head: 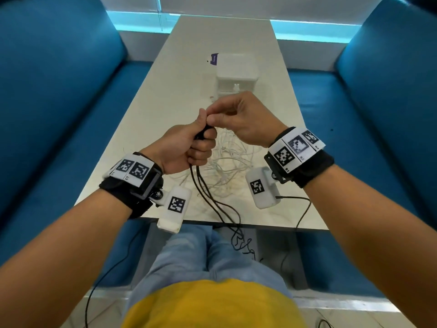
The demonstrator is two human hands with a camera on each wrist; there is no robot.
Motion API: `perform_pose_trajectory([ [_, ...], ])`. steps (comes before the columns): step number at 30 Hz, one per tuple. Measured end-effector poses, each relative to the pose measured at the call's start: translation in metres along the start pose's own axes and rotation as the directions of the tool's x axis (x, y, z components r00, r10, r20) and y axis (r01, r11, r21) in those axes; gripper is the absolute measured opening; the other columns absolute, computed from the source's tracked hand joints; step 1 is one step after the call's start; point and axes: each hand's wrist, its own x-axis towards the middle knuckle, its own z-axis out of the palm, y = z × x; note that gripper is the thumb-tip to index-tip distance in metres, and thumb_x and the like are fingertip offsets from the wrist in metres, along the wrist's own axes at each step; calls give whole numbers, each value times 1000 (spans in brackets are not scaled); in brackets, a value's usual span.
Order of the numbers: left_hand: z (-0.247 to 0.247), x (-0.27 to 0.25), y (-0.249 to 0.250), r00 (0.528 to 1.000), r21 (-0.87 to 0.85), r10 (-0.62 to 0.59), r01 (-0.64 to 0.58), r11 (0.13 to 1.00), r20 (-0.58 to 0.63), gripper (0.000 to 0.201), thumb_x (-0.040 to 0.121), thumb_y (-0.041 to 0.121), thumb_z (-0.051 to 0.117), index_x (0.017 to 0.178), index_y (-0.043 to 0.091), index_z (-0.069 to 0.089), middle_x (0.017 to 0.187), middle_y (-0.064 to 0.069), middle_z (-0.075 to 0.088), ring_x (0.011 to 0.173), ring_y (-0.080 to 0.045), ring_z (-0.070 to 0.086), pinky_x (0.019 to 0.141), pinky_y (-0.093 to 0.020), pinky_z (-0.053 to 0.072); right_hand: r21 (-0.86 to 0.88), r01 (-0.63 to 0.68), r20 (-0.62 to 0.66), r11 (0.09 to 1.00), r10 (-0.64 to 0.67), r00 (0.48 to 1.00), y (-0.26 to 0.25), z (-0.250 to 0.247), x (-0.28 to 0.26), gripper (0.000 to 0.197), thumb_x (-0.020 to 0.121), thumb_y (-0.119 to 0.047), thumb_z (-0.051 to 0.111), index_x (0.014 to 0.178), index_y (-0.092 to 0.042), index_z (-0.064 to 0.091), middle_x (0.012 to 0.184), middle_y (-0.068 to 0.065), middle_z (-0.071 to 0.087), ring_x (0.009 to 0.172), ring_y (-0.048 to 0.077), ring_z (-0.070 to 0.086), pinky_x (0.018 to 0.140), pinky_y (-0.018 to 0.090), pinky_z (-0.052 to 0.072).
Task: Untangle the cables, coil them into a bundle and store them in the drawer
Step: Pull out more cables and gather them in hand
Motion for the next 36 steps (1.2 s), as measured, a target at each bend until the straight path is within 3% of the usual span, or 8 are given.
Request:
perform_pose_trajectory([
  [5, -23, -7, -17, 990, -52, -16, 9, 999, -141, 51, 89, 66, 31, 66, 22, 42, 56, 8, 20, 50, -9, 12, 45, -23, 11, -283, -312, -38, 907, 315, 948, 28, -20, -17, 17, 92, -26, 63, 100, -14, 70, 78, -1, 69, 73, 10, 65, 57, 14, 45],
  [8, -32, -12, -23, 981, -93, -4, -14, 996, -196, 50, 93, 63, 32, 69, 22, 44, 58, 7, 20, 52, -10, 10, 46, -23, 12, -380, -618, -114, 689, 628, 770, 69, -53, -46, 19, 94, -26, 60, 101, -10, 67, 83, 7, 69, 69, 16, 65, 58, 24, 51],
  [12, -20, -6, -25, 981, -89, 21, -39, 995, -191, 39, 100, 49, 35, 74, 21, 44, 58, 7, 21, 48, -8, 16, 42, -19, 18, -431, -821, -328, 375, 782, 529, 119, -75, -84, 26, 91, -28, 62, 91, -3, 66, 79, 11, 70, 65, 25, 65, 71, 37, 57],
  [17, 10, 14, -31, 992, -12, 30, -32, 999, -123, 35, 101, 42, 37, 76, 19, 42, 54, 9, 25, 45, -6, 19, 41, -19, 18, -432, -873, -463, 226, 775, 430, 143, -71, -106, 54, 75, -62, 65, 79, -8, 57, 83, 12, 66, 72, 30, 67, 57, 29, 48],
  [22, 29, 25, -41, 992, 38, 15, -10, 999, -129, 30, 101, 38, 42, 80, 17, 48, 56, 8, 25, 46, -7, 19, 41, -19, 17, -319, -898, -439, 303, 792, 424, 138, -59, -98, 61, 70, -67, 68, 85, -9, 60, 79, 10, 68, 68, 27, 65, 54, 27, 43],
  [28, 30, 22, -42, 988, 20, 22, -19, 1000, -155, 31, 101, 38, 42, 77, 18, 44, 55, 8, 26, 46, -7, 20, 41, -19, 19, -360, -857, -462, 369, 727, 507, 134, -42, -86, 26, 85, -26, 63, 96, -3, 62, 96, 14, 66, 85, 32, 63, 61, 28, 45],
  [30, 26, 19, -43, 982, -8, 19, -21, 1000, -188, 32, 101, 39, 42, 77, 18, 43, 55, 7, 26, 46, -7, 19, 43, -20, 17, -260, -837, -488, 481, 682, 544, 127, -41, -80, 23, 87, -24, 55, 93, -4, 62, 93, 14, 68, 86, 31, 67, 73, 34, 54],
  [36, 19, 21, -48, 971, -193, -5, -43, 980, -240, 36, 101, 44, 35, 77, 19, 47, 55, 6, 27, 44, -7, 20, 42, -21, 16, 172, -438, -448, 883, 466, 763, 58, -11, -68, 10, 90, -10, 61, 94, -12, 53, 76, 7, 68, 63, 14, 65, 55, 20, 47],
])
